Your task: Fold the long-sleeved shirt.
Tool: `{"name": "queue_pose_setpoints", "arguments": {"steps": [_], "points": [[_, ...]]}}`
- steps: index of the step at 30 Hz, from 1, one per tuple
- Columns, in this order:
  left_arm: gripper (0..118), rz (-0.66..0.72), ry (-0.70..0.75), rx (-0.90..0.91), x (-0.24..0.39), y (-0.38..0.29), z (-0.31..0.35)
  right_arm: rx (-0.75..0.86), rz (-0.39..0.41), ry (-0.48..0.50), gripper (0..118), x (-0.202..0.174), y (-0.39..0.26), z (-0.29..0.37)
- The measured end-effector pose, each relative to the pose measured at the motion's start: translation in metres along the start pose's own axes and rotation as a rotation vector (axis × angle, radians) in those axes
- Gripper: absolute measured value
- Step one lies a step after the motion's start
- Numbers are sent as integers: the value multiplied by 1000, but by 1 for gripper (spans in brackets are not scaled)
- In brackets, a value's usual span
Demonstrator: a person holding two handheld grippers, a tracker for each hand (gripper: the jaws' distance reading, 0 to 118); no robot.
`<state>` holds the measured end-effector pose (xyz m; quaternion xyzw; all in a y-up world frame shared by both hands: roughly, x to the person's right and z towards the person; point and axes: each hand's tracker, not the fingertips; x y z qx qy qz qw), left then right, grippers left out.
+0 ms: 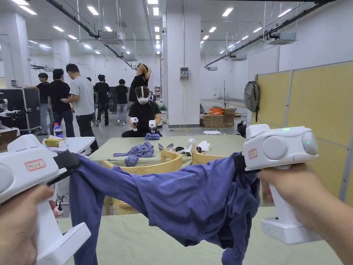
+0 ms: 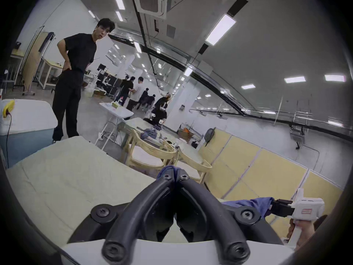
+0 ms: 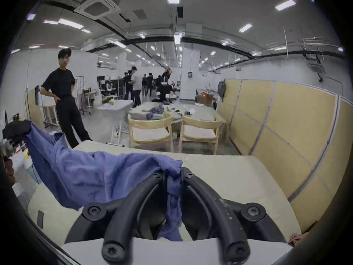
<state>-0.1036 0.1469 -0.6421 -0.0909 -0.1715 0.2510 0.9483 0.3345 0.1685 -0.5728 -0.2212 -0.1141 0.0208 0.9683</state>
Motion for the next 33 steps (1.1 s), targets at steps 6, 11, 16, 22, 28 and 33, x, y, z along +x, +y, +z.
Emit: {"name": "queue_pose_setpoints", "arguments": {"steps": [6,11,16,22,28,33], "points": [[0,-26,89,-15,-31,-16,-54,-48,20,5,17,-16,-2,-69],[0,-105,143,-88,-63,-61,-85,-154,106,5,17,-37,-53,-127],[0,-101,200,-254,-122,-151,-93,-342,158,45,17,-59,-171,-183],[0,-98,210,-425,-174,-242,-41,-472,211,122,17,-76,-296,-173],[0,-30,228,-486,-208,-273,66,-441,301,182,17,-76,-364,-71],[0,-32,264,-549,-217,-290,159,-494,253,210,17,-68,-407,3]]}}
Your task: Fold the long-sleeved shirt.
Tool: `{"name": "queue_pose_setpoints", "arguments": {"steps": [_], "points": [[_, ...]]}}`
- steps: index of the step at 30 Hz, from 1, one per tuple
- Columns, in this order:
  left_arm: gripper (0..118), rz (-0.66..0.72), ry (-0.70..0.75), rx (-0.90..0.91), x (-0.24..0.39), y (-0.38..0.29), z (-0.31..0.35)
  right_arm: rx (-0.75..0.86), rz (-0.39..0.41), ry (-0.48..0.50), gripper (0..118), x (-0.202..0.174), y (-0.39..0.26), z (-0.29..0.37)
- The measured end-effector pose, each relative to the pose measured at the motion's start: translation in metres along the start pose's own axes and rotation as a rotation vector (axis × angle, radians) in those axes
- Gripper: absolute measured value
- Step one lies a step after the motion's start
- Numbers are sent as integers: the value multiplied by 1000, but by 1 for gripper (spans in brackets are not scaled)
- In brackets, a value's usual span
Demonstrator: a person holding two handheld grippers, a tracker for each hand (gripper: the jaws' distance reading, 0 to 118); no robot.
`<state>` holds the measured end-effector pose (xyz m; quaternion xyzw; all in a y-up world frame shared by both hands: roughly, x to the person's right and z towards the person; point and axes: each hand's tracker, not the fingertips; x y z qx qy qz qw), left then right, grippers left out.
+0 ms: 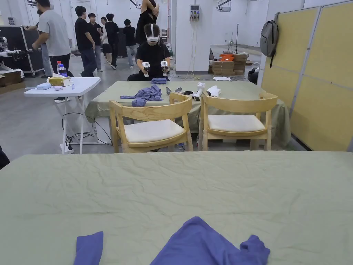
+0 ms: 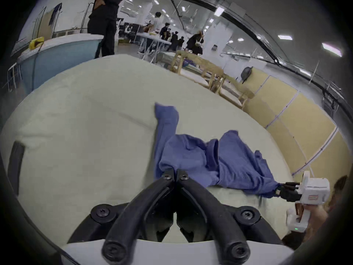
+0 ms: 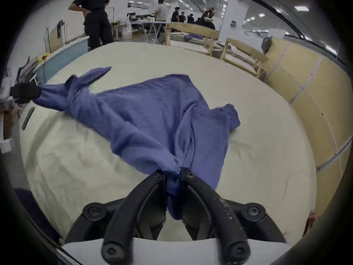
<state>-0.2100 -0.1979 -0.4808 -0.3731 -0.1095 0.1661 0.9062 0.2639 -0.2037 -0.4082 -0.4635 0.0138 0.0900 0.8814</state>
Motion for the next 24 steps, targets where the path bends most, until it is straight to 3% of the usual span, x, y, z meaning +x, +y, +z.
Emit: {"name": "queue_pose_setpoints", "arguments": {"steps": [5,10,11,12,14,16,19,20,21,22,23,24], "points": [[0,-50,37,-102,-24,-48,52,-92,23,22,17,-12,-64,36],[0,-48,29,-229,-35,-79,76,-169,-32,88,18,-15,-100,60],[11,-44,2,-230,-33,-80,79,-168,-49,107,30,-15,-101,65],[38,-55,-2,-218,-29,-79,85,-165,-67,105,54,-11,-102,71],[118,-123,-18,-98,-12,-73,102,-57,-128,11,118,-10,-100,93],[113,-180,-55,62,10,-74,131,102,-177,14,114,-4,-96,128],[118,-201,-112,24,50,-81,147,160,-323,55,118,-5,-94,158],[114,-207,-138,0,59,-85,149,174,-362,70,112,-6,-99,165],[97,-214,-170,-54,69,-90,152,183,-391,89,93,-8,-103,172],[58,-217,-185,-112,79,-95,154,209,-424,111,59,-10,-107,178],[2,-217,-203,-139,81,-95,147,223,-441,116,3,-13,-111,182],[3,-239,-207,-149,90,-101,143,216,-443,106,3,-19,-112,183]]}}
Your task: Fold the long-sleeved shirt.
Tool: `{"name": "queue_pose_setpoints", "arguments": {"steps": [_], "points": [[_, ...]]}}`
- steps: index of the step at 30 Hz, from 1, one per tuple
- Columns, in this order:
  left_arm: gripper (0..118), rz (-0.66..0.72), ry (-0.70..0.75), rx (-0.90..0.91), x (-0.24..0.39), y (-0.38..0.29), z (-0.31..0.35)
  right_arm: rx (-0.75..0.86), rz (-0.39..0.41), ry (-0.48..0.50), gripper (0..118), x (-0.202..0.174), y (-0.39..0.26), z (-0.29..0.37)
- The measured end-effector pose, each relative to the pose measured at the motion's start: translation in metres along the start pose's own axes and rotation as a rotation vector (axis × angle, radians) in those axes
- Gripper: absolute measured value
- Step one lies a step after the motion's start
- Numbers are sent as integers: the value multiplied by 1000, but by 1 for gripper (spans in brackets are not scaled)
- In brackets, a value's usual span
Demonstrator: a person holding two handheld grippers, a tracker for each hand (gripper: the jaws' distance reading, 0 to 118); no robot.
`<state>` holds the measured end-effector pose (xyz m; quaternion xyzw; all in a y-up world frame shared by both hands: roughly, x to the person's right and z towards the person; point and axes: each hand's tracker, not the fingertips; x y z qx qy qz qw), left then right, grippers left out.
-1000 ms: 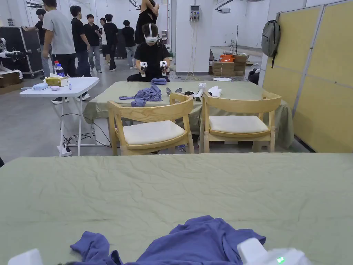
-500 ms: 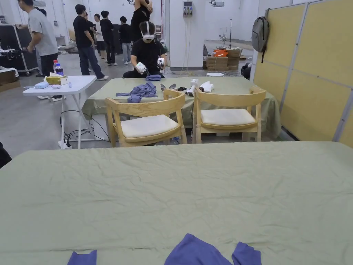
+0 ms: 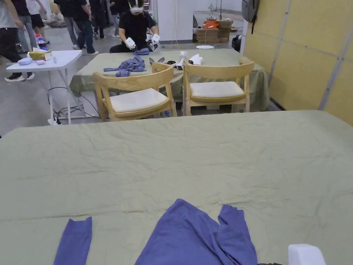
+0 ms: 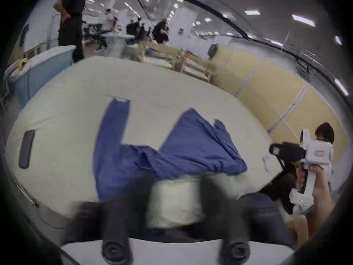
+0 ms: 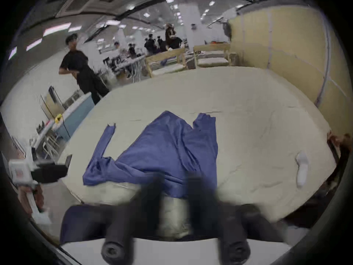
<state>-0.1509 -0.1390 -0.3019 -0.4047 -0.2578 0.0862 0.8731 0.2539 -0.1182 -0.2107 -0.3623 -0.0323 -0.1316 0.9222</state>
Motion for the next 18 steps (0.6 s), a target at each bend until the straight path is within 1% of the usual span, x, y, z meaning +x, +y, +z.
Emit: {"name": "queue_pose_setpoints", "arguments": {"steps": [1,3,5,6,8,10,11,13,14,15,16,18], "points": [[3,-6,1,18,6,-2,-4,1,-19,-52,3,-3,-4,4],[3,-90,-44,-22,18,3,-25,24,-22,-36,3,-6,-9,4],[3,-48,-28,-32,22,22,-57,13,-28,-29,3,-1,-11,-3],[3,-26,-40,-34,25,32,-72,0,-29,-32,3,0,-11,-7],[4,-17,-73,-31,29,60,-109,-16,-57,-18,3,10,-13,-12],[14,-32,-66,-24,44,93,-159,-25,-92,-11,3,18,-15,-16],[15,-81,-81,-31,50,107,-185,-27,-100,-12,3,21,-15,-18],[15,-131,-42,-65,62,133,-244,-28,-116,-29,3,25,-18,-26],[15,-130,-17,-87,64,141,-270,-42,-132,-38,3,29,-18,-28],[18,-112,-1,-117,65,150,-298,-48,-149,-39,3,34,-18,-30],[28,-100,15,-142,65,156,-323,-51,-164,-40,3,35,-18,-33],[90,-162,97,-175,66,157,-363,-57,-188,-38,3,43,-16,-35]]}}
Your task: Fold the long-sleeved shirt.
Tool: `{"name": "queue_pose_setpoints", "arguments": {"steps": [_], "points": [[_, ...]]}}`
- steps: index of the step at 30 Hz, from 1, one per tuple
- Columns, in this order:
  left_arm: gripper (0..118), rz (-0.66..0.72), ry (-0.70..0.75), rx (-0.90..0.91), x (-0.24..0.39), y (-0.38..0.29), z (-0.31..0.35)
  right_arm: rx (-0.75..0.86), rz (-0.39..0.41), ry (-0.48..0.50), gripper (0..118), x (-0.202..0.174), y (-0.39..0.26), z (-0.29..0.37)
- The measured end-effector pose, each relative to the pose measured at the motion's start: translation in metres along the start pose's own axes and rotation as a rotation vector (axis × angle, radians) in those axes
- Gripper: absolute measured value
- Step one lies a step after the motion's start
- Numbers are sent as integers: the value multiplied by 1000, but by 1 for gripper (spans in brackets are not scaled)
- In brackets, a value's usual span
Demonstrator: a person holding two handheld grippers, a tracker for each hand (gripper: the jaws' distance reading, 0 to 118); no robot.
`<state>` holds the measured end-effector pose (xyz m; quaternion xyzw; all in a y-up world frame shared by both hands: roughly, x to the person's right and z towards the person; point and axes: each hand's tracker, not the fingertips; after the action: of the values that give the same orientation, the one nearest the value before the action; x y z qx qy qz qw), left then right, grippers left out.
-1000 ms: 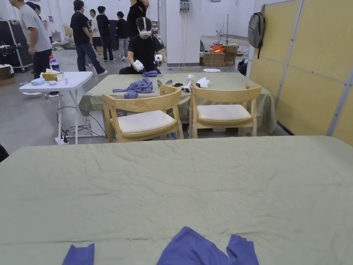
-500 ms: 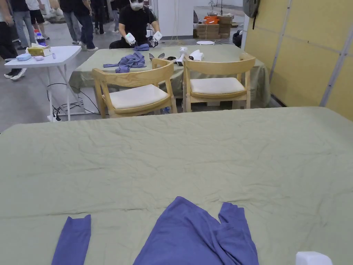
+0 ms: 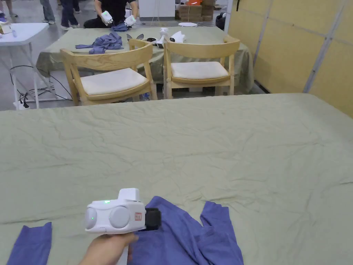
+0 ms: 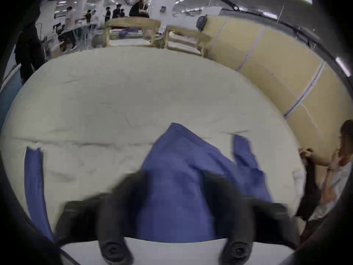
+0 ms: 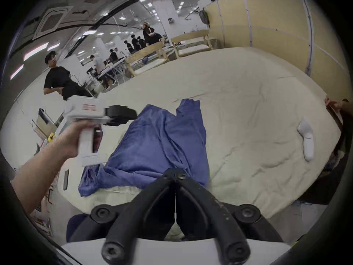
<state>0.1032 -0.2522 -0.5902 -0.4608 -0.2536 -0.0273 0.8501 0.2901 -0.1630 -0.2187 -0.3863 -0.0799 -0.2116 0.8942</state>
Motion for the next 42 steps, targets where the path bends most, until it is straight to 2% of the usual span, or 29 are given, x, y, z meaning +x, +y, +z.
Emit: {"name": "queue_pose_setpoints", "arguments": {"steps": [1,2,3,4,5,6,7,8,10,11,13,14,16,17,19,20,21,22,23,24,25,26,27,28,31,34,37,40,42], "points": [[114,-44,73,-27,1,1,-15,-3,-6,-1,3,4,2,0],[118,-102,124,-47,3,-1,-22,-2,-15,-10,3,7,5,-2],[105,-153,144,-69,6,-2,-28,-3,-29,-20,3,11,7,-2],[77,-225,129,-98,9,-5,-34,-8,-41,-30,3,16,9,-4],[55,-272,122,-110,12,-9,-38,-16,-42,-36,3,20,11,-7],[51,-294,103,-93,14,-13,-34,-35,-34,-49,3,21,13,-12],[37,-307,123,-57,17,-12,-28,-60,-19,-69,3,23,15,-17],[0,-296,77,-64,20,-12,-25,-81,-10,-87,3,25,16,-22],[0,-262,56,-32,22,-12,-11,-114,-12,-86,4,26,17,-35],[0,-239,49,-12,21,-10,-5,-138,-21,-60,24,28,19,-42],[0,-186,-4,7,21,-2,11,-198,-42,-26,110,33,23,-61],[0,-168,-16,18,20,0,19,-236,-22,-58,117,32,25,-74],[0,-154,-18,55,18,3,37,-214,-23,-56,112,39,23,-92],[0,-148,-23,76,18,7,47,-236,-21,-61,111,44,23,-103],[0,-114,-52,110,16,9,67,-320,-25,-134,110,45,21,-124],[0,-99,-65,121,15,10,77,-360,-26,-134,107,47,18,-133],[0,-83,-76,132,15,11,87,-428,-15,-107,96,48,13,-143],[0,-71,-84,149,14,9,99,-480,-11,-64,74,35,14,-142],[0,-66,-92,164,13,8,109,-448,-11,-74,42,32,11,-141],[0,-56,-104,180,13,5,123,-400,32,-88,36,28,12,-135],[0,-47,-113,201,13,3,135,-369,62,-75,23,17,17,-123],[0,-36,-124,219,12,-1,150,-316,36,-68,9,14,19,-113],[0,-15,-129,261,11,-5,168,-240,-1,-49,8,11,21,-98],[0,4,-133,300,10,-8,185,-167,9,-10,8,7,24,-83],[0,73,-148,453,4,-19,253,90,132,-41,8,-24,41,-14],[0,92,-101,623,2,-19,318,284,157,10,8,-51,66,40],[0,109,-77,774,1,-1,374,417,271,10,8,-81,105,74],[0,95,-86,908,-2,32,424,503,338,10,8,-106,160,93],[0,43,-21,977,-4,60,446,557,374,-9,8,-124,200,104]]}}
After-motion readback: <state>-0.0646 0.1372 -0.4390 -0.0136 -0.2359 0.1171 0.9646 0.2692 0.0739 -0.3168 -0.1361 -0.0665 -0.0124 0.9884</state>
